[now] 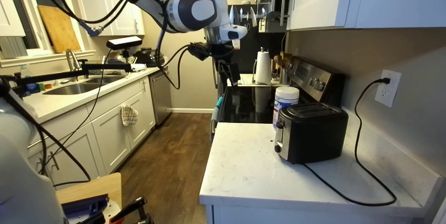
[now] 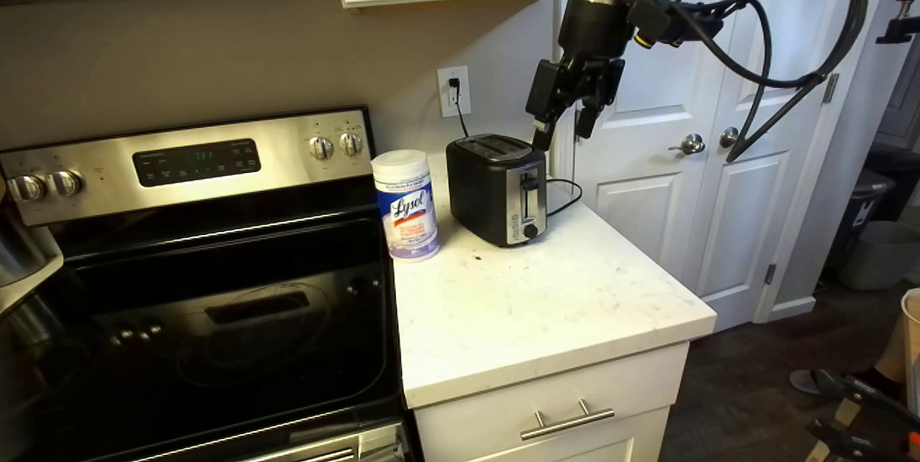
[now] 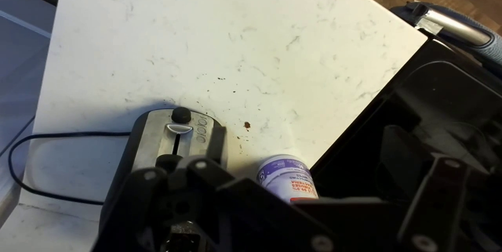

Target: Push down the switch of the toaster

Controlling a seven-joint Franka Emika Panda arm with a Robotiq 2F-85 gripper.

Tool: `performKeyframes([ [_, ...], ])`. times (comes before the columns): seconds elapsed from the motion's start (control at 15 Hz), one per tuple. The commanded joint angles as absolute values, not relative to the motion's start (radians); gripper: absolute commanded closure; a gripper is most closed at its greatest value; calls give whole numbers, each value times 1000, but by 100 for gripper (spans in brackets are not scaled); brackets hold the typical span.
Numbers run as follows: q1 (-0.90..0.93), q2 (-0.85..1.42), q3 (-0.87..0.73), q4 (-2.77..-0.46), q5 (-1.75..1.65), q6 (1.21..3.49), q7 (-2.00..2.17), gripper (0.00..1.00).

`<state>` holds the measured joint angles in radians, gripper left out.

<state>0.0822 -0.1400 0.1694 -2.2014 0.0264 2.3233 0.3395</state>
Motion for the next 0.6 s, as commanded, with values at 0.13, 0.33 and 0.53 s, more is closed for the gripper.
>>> performKeyframes([
  [0.13,90,-147,164,-2202,18,2327,347,0],
  [0.33,89,-139,169,-2216,2,2356,378,0],
  [0.53,91,-128,171,-2221,3,2368,380,0],
])
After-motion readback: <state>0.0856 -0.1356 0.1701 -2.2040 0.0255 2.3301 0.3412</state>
